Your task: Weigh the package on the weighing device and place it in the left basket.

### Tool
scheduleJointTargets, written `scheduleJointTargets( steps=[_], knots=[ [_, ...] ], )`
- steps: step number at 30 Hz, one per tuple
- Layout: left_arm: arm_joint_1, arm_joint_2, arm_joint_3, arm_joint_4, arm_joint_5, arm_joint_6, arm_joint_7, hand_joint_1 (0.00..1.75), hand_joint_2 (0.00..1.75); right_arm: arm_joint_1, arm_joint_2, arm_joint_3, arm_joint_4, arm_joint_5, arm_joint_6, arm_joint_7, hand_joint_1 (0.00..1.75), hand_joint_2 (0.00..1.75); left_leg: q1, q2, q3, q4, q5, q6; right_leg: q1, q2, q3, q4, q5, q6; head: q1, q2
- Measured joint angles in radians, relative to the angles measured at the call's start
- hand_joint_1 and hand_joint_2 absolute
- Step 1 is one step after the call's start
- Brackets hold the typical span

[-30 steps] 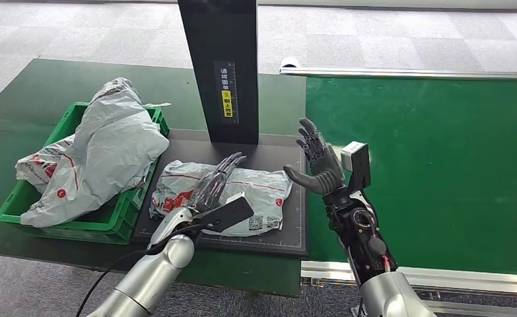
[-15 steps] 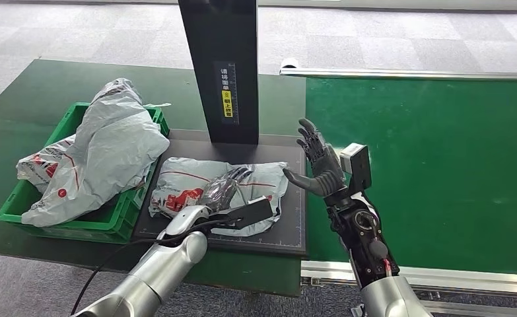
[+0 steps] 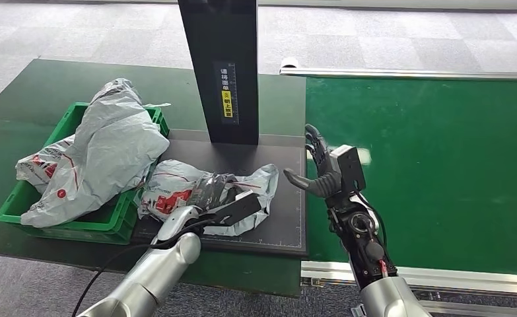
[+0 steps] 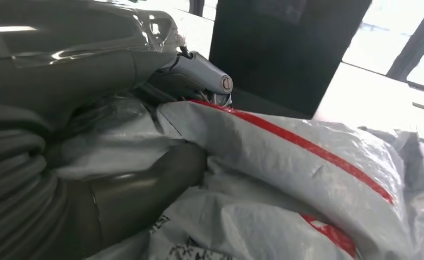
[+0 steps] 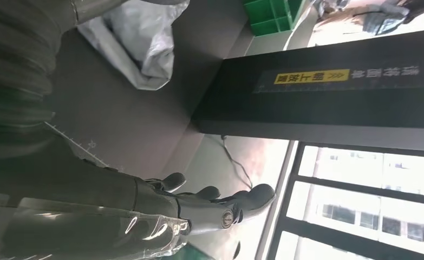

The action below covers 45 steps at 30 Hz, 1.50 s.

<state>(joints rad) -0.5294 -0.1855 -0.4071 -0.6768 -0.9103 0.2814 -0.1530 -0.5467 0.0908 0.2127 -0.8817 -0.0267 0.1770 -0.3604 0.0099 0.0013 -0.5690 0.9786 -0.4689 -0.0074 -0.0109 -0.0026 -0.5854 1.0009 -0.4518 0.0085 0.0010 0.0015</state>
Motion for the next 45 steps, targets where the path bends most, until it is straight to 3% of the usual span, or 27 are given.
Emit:
scheduleJointTargets(
  steps=[8, 12, 17, 23, 29, 34, 41, 45],
  knots=[
    [0.019, -0.001, 0.038, -0.045, 0.065, 0.096, -0.105, 1.75, 1.75, -0.001, -0.005, 0.000, 0.033, 0.011, -0.006, 0.000, 0.00, 1.75, 0.000, 0.000, 0.000, 0.000, 0.000, 0.000, 0.000, 0.000, -0.001, 0.000, 0.000, 0.000, 0.000, 0.000],
    [0.041, -0.002, 0.045, -0.116, 0.054, 0.265, -0.161, 1.75, 1.75, 0.000, -0.008, 0.000, 0.034, 0.010, -0.006, 0.000, 0.00, 1.75, 0.000, 0.000, -0.001, 0.000, 0.000, 0.000, 0.000, 0.000, -0.001, 0.000, 0.000, 0.000, 0.000, 0.000],
    [0.098, -0.001, 0.045, -0.291, -0.012, 0.402, -0.225, 1.75, 1.75, 0.003, -0.014, 0.000, 0.034, 0.003, -0.006, -0.006, 0.00, 1.75, 0.000, 0.000, -0.001, 0.000, 0.000, 0.000, 0.000, 0.000, -0.002, 0.000, 0.000, 0.000, 0.000, 0.000],
    [0.205, -0.018, 0.051, -0.567, -0.219, 0.417, -0.266, 1.75, 1.75, 0.019, -0.021, 0.000, 0.034, 0.002, -0.006, -0.024, 0.00, 1.75, 0.000, 0.000, -0.002, 0.000, 0.000, 0.000, 0.000, 0.000, -0.002, 0.000, 0.000, 0.000, 0.000, 0.000],
    [0.265, -0.034, 0.110, -0.819, -0.369, 0.418, -0.239, 1.75, 1.75, 0.026, -0.026, 0.000, 0.034, 0.005, -0.005, -0.030, 0.00, 1.75, 0.000, 0.000, -0.002, 0.000, 0.000, 0.000, 0.000, 0.000, -0.002, 0.000, 0.000, 0.000, 0.000, 0.000],
    [0.263, -0.031, 0.208, -0.932, -0.428, 0.418, -0.201, 1.75, 1.75, 0.038, -0.029, 0.000, 0.032, 0.017, -0.006, -0.030, 0.00, 1.75, 0.000, 0.000, -0.002, 0.000, 0.000, 0.000, 0.000, 0.000, -0.002, 0.000, 0.000, 0.000, 0.000, 0.000],
    [0.186, 0.030, 0.372, -0.917, -0.424, 0.418, -0.075, 1.75, 1.75, 0.059, -0.030, 0.000, 0.024, 0.027, -0.006, -0.026, 0.00, 1.75, 0.000, 0.000, -0.002, 0.000, 0.000, 0.000, 0.000, 0.000, -0.002, 0.000, 0.000, 0.000, 0.000, 0.000],
    [0.135, 0.078, 0.406, -0.839, -0.270, 0.413, -0.068, 1.75, 1.75, 0.059, -0.028, 0.000, 0.024, 0.033, -0.005, -0.026, 0.00, 1.75, 0.000, 0.000, -0.002, 0.000, 0.000, 0.000, 0.000, 0.000, -0.002, 0.000, 0.000, 0.000, 0.000, 0.000]
  ],
)
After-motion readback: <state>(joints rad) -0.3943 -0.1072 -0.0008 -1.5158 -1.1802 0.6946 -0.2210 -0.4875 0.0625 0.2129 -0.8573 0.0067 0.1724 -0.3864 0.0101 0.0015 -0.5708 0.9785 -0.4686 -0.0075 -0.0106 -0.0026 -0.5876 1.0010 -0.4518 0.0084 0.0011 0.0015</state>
